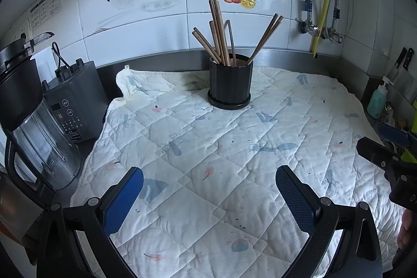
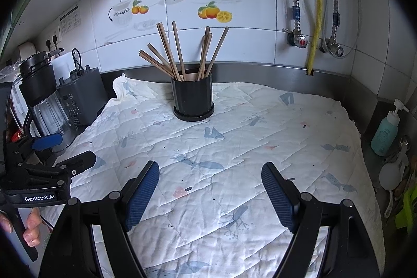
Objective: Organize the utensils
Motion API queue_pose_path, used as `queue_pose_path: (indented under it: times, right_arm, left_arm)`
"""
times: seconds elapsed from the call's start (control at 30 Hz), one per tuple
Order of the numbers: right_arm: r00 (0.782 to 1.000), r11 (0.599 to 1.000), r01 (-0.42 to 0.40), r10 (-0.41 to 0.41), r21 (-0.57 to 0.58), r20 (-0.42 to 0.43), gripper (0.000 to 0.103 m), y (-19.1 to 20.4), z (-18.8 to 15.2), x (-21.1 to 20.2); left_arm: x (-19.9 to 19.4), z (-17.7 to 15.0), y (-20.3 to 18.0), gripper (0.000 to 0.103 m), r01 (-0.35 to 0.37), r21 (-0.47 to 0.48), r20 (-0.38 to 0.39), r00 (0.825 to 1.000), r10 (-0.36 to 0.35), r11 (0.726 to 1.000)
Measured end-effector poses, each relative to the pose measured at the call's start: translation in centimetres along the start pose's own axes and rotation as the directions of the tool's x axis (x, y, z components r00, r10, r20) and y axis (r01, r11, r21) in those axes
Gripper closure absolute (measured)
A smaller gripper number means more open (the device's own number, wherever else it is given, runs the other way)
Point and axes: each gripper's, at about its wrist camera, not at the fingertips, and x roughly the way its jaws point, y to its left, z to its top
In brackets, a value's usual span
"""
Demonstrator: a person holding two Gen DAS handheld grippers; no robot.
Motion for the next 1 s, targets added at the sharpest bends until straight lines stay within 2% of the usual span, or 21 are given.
queue_pose_path:
  times: [1.0]
  right_arm:
    - [1.000, 1.000, -0.009, 0.009, 0.005, -0.010, 0.015, -0.36, -0.37, 0.01]
  left_arm:
    - [-0.09, -0.07, -0.53, 0.000, 0.014, 0.012, 0.002, 1.000, -0.014, 1.000]
